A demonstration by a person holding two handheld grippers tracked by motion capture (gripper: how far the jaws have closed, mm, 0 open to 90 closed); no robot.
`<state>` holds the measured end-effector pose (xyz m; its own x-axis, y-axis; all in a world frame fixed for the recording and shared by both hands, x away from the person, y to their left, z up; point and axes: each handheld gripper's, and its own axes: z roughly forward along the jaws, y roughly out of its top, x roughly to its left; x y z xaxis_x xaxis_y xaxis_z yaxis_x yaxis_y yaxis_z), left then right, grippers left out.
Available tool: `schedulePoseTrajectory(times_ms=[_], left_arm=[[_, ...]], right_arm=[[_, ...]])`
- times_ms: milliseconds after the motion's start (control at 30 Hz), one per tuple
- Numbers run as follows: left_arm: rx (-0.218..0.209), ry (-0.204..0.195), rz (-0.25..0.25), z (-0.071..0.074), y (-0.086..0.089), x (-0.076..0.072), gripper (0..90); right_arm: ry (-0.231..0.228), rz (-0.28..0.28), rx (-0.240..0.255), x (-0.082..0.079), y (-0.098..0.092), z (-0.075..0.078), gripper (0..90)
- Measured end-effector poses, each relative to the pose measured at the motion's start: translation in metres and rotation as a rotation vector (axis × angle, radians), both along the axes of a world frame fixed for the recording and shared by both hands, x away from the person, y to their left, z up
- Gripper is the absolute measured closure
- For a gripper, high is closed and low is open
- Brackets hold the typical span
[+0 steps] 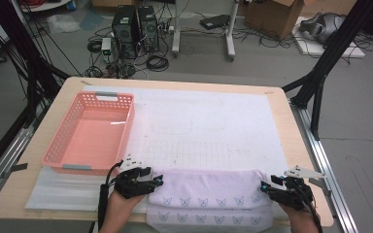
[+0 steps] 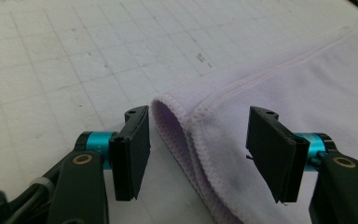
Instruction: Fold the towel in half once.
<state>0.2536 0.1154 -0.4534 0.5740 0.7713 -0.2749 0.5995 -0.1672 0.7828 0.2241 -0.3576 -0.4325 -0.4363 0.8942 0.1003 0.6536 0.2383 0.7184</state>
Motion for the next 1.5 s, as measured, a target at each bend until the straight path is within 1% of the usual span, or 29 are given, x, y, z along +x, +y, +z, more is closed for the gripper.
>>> schedulePoseTrajectory(times_ms=[100,133,167,200,233,300,367,400,500,533,567,600,667,733,767,800,833,900,1000,1067,1133,1200,1233,1267,1333,1400,1433,1467,1500], left_arm=[[-0.005,0.002,0.001,0.0,-0.002,0.002,39.6],[-0.002,-0.003,0.0,0.0,-0.002,0.001,39.6],[-0.004,-0.007,0.001,-0.001,-0.003,0.001,39.6],[-0.003,-0.007,0.001,-0.001,-0.003,0.0,39.5],[-0.006,-0.008,0.0,-0.001,-0.003,0.001,39.6],[-0.006,-0.006,0.003,-0.001,-0.003,0.001,39.8],[-0.015,-0.001,0.005,-0.001,-0.003,0.001,39.8],[-0.013,-0.001,0.005,-0.001,-0.003,0.001,40.5],[-0.01,-0.004,-0.004,-0.001,-0.005,0.0,46.1],[-0.01,-0.004,-0.022,-0.001,-0.005,0.001,48.5],[-0.011,0.002,-0.043,-0.002,-0.006,0.001,55.2],[-0.006,-0.001,-0.05,-0.002,-0.007,0.001,59.5],[0.004,0.0,-0.056,-0.002,-0.008,0.001,63.6],[-0.012,0.02,-0.061,-0.003,-0.007,0.003,71.1],[-0.014,0.025,-0.067,-0.003,-0.007,0.004,75.9],[-0.012,0.026,-0.074,-0.003,-0.008,0.004,79.9],[-0.011,0.023,-0.066,-0.003,-0.008,0.003,81.5],[0.003,0.015,-0.051,-0.002,-0.011,0.001,82.9],[-0.026,0.028,-0.035,-0.004,-0.009,0.0,83.6],[-0.041,0.03,-0.025,-0.004,-0.008,0.0,83.9],[-0.05,0.014,-0.018,-0.003,-0.008,-0.002,84.2],[-0.081,-0.013,-0.017,0.001,-0.005,-0.001,84.4],[-0.087,-0.03,-0.016,0.005,-0.004,0.0,84.4],[-0.091,-0.05,-0.021,0.009,-0.003,0.002,84.4],[-0.085,-0.075,-0.024,0.015,-0.005,0.006,84.4],[-0.087,-0.092,-0.017,0.021,-0.007,0.014,84.4],[-0.094,-0.095,-0.009,0.024,-0.007,0.02,84.4],[-0.098,-0.095,-0.002,0.027,-0.008,0.03,84.4],[-0.096,-0.093,0.002,0.03,-0.008,0.036,84.4]], right_arm=[[0.008,-0.008,0.014,0.007,0.001,-0.001,46.1],[0.002,-0.005,0.025,0.007,0.001,0.0,47.0],[-0.008,-0.011,0.046,0.006,0.0,0.003,47.1],[-0.02,-0.021,0.078,0.004,-0.001,0.007,47.5],[-0.04,-0.028,0.092,0.004,-0.002,0.01,47.3],[-0.054,-0.033,0.087,0.005,-0.003,0.015,46.4],[-0.06,-0.04,0.093,0.008,-0.003,0.015,45.8],[-0.046,-0.044,0.095,0.01,-0.002,0.013,46.0],[-0.01,-0.035,0.046,0.014,0.003,0.002,47.6],[0.003,-0.027,0.023,0.015,0.005,-0.003,48.0],[0.019,-0.023,-0.001,0.015,0.006,-0.007,48.7],[0.015,-0.021,-0.013,0.015,0.007,-0.011,49.6],[0.0,-0.014,-0.004,0.013,0.004,-0.012,54.2],[-0.005,0.006,-0.002,0.012,0.003,-0.012,61.8],[-0.001,0.018,0.004,0.012,0.003,-0.012,67.6],[0.009,0.037,0.021,0.012,0.002,-0.012,77.4],[0.016,0.057,0.039,0.012,0.003,-0.012,80.5],[0.012,0.066,0.026,0.011,0.004,-0.011,82.7],[0.015,0.078,0.057,0.012,0.0,-0.013,83.8],[0.005,0.082,0.061,0.012,-0.001,-0.013,84.2],[-0.015,0.086,0.047,0.01,0.0,-0.012,84.7],[-0.042,0.086,0.036,0.009,0.0,-0.011,84.9],[-0.056,0.086,0.038,0.008,-0.001,-0.009,85.0],[-0.069,0.086,0.041,0.008,-0.002,-0.008,85.1],[-0.101,0.09,0.036,0.01,-0.002,-0.004,85.2],[-0.132,0.081,0.039,0.013,-0.003,0.001,85.2],[-0.145,0.077,0.036,0.015,-0.003,0.004,85.2],[-0.154,0.076,0.034,0.018,-0.004,0.006,85.2],[-0.168,0.071,0.037,0.023,-0.006,0.009,85.2]])
